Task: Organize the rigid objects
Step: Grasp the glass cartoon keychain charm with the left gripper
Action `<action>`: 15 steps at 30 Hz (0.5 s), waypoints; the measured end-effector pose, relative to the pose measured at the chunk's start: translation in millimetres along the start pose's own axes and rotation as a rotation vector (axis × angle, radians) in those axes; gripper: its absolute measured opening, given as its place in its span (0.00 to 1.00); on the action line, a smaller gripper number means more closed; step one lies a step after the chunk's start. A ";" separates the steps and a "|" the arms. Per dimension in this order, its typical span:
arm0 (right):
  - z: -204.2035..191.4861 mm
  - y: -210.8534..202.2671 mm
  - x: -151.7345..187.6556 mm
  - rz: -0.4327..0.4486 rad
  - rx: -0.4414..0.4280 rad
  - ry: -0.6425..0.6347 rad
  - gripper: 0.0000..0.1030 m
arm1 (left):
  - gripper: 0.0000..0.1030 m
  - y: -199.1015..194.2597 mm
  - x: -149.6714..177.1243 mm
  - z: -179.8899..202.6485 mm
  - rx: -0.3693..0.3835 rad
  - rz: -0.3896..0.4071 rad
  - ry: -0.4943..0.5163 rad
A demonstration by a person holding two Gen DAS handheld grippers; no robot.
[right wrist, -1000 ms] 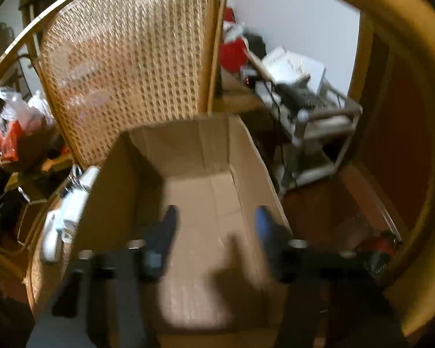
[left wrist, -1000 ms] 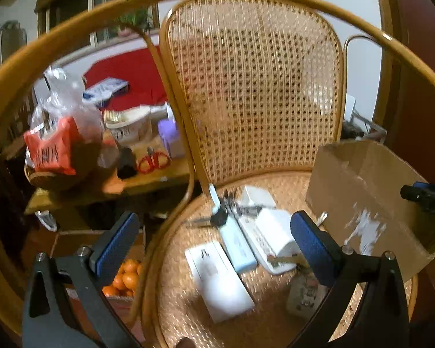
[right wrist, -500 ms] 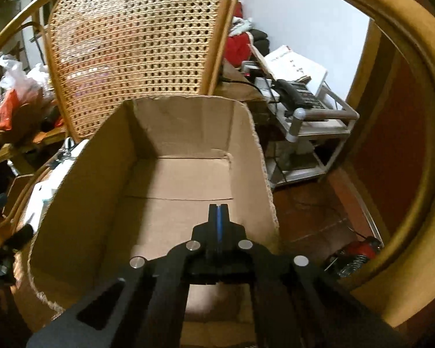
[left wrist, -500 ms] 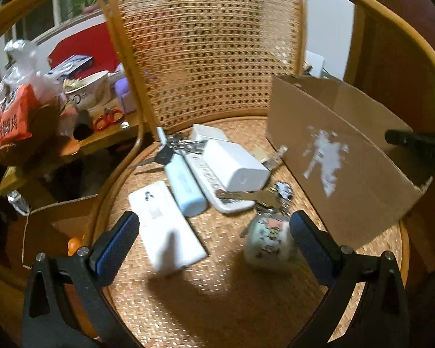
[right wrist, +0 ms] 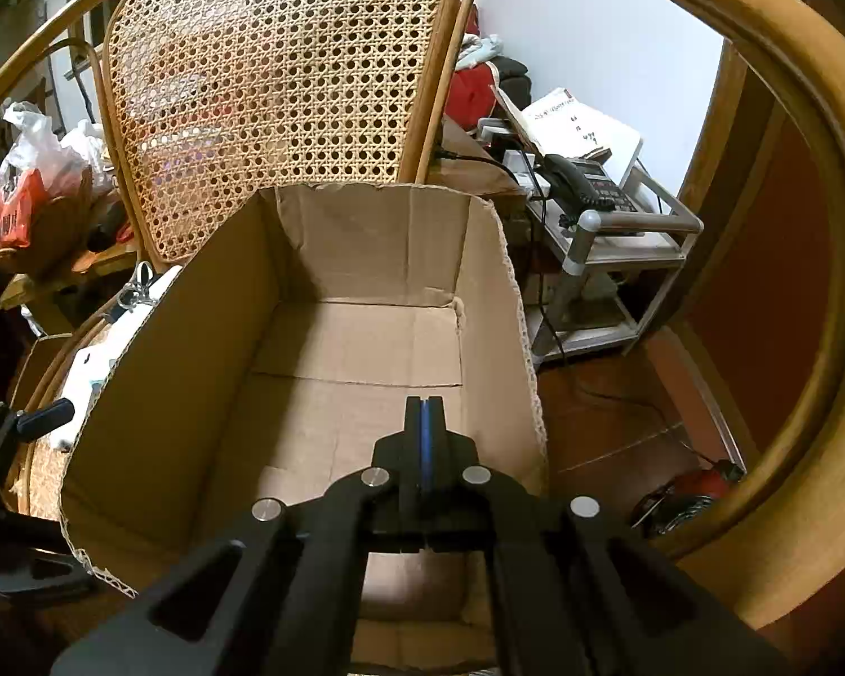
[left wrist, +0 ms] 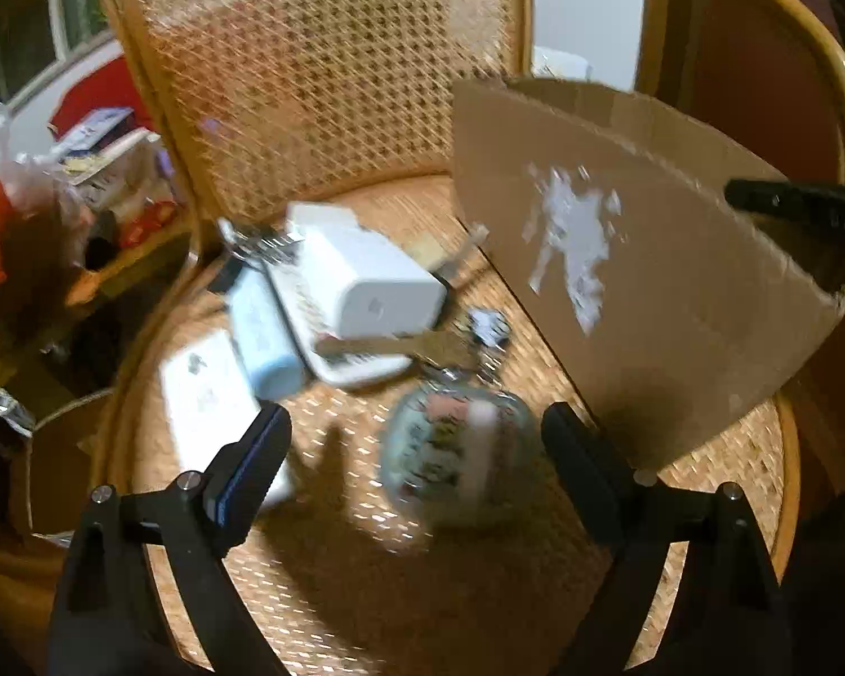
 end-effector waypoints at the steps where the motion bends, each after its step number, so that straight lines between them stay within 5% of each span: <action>1: -0.1 -0.2 -0.1 0.000 -0.003 0.002 0.01 | 0.86 5.1 2.4 1.0 0.025 -0.021 -0.010; 4: 0.3 -0.6 0.5 0.001 -0.004 0.009 0.01 | 0.75 14.8 6.4 4.0 0.058 -0.054 -0.010; 6: 0.5 -0.8 1.4 0.001 0.000 0.012 0.01 | 0.57 14.8 3.6 1.0 0.056 -0.055 -0.021; 15: -1.6 -3.9 1.3 0.014 -0.026 0.011 0.01 | 0.55 13.7 -4.7 -1.7 0.105 -0.068 -0.058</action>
Point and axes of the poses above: each gripper's, at about its wrist camera, not at the fingertips, and y roughly the way its jaws point, z to its right, x to its underside, the point moved 2 cm from there along y, roughly the way its jaws point, and after that the axes turned 14 degrees about x, right-handed, at the moved point
